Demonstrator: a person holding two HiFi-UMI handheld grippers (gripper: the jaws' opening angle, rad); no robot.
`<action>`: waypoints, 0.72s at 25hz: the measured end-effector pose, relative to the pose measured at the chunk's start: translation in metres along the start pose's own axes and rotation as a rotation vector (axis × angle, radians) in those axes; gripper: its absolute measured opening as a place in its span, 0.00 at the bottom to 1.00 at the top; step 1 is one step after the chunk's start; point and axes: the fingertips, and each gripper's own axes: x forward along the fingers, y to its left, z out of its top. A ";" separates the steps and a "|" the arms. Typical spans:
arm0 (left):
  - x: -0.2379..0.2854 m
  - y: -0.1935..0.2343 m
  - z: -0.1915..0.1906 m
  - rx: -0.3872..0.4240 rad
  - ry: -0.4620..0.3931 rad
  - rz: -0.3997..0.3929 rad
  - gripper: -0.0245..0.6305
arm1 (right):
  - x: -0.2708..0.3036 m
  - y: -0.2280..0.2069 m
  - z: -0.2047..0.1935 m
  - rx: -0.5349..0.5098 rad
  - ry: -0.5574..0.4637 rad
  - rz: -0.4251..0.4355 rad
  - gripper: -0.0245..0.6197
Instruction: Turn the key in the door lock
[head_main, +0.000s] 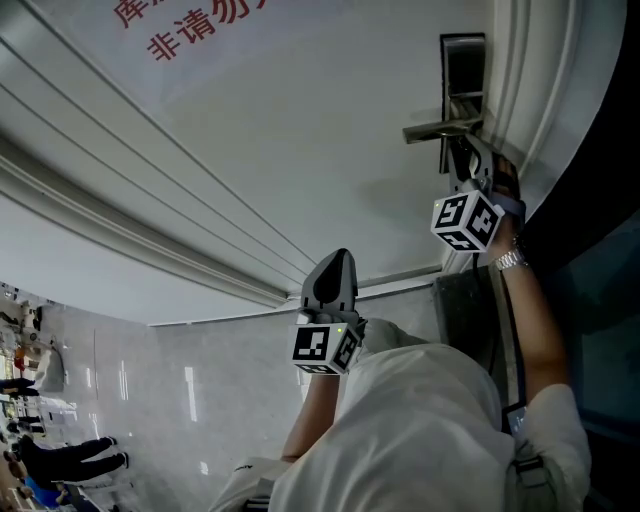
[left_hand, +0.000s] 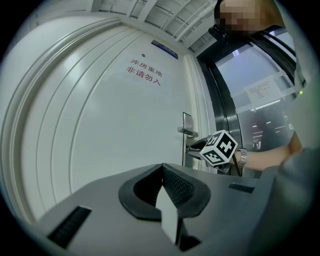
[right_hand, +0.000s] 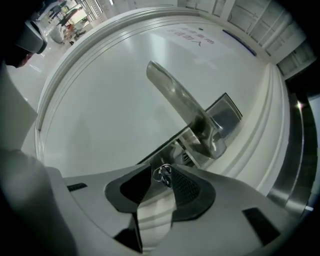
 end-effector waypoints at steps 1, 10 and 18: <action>0.001 -0.001 0.000 0.001 0.000 -0.004 0.05 | 0.000 -0.001 0.000 -0.001 -0.003 -0.008 0.23; 0.004 -0.004 -0.008 -0.005 0.023 -0.011 0.05 | 0.001 -0.009 -0.001 -0.013 -0.002 -0.054 0.06; 0.006 -0.006 -0.009 -0.007 0.025 -0.010 0.05 | 0.000 -0.014 0.000 0.272 -0.030 -0.002 0.05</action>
